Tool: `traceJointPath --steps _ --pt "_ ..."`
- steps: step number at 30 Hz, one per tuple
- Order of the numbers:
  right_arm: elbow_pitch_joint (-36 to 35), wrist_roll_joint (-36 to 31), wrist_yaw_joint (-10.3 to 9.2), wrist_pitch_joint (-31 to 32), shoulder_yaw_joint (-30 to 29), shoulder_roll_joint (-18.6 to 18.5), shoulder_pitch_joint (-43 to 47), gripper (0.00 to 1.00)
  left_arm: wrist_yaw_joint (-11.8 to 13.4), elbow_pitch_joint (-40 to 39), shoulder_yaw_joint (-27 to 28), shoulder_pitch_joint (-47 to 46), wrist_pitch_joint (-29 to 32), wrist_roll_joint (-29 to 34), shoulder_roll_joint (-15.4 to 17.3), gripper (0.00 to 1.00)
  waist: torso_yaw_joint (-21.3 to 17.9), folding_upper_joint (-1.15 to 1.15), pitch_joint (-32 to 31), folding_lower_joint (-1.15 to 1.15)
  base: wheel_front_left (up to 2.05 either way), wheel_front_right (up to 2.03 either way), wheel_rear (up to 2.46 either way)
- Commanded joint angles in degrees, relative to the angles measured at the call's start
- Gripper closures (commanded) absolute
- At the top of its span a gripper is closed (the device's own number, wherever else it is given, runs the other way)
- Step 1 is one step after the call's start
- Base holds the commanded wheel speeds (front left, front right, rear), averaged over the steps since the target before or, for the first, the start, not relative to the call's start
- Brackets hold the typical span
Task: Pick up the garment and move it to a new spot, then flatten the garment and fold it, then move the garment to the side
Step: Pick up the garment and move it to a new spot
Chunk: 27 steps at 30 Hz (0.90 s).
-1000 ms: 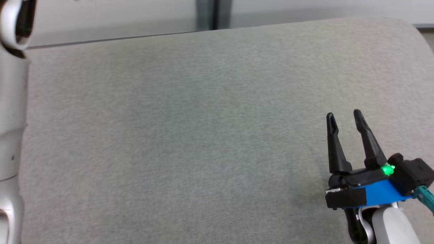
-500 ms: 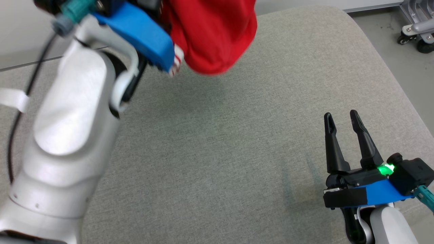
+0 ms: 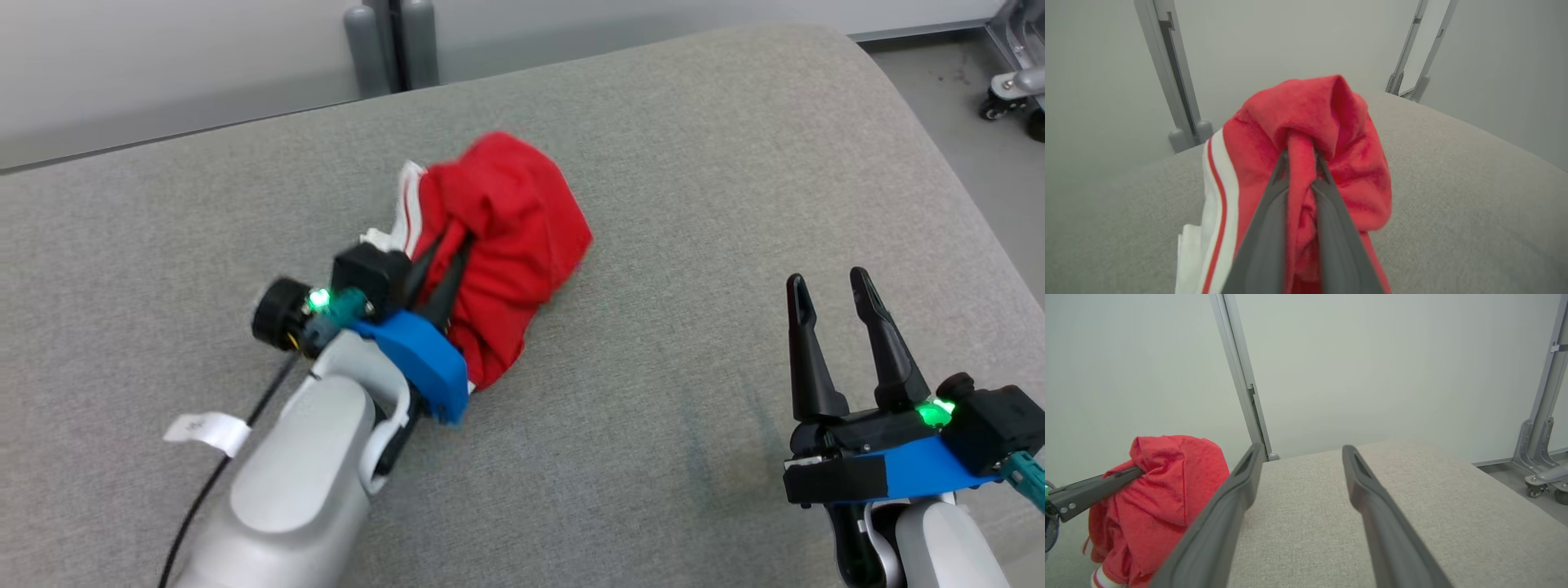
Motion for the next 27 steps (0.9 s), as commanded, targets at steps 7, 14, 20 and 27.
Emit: traceJointPath --steps 7,14,20,27 --pt "0.7 -1.0 0.03 -0.21 -0.04 -0.25 1.28 0.0 0.21 4.34 -0.9 2.13 -5.7 -0.41 -1.86 0.0 2.93 0.0 -1.83 0.0 0.0 0.0 0.0" --pt "1.63 -1.68 0.03 -0.21 -0.56 -0.26 2.93 0.0 3.26 -0.71 2.8 3.33 -10.06 -0.31 -0.27 0.0 7.1 0.0 -5.12 0.0 0.0 0.0 0.0" --pt "2.14 -2.37 0.03 -0.2 -0.83 -0.26 3.85 0.0 6.25 -7.55 7.64 7.91 -10.49 -0.14 2.74 0.0 10.32 0.0 -7.15 0.0 0.0 0.0 0.0" --pt "2.73 -3.44 0.03 -0.21 -1.81 -0.26 5.17 0.0 9.08 -16.57 14.1 17.94 -10.48 1.12 5.33 0.0 14.28 0.0 -9.41 0.0 0.0 0.0 0.0"
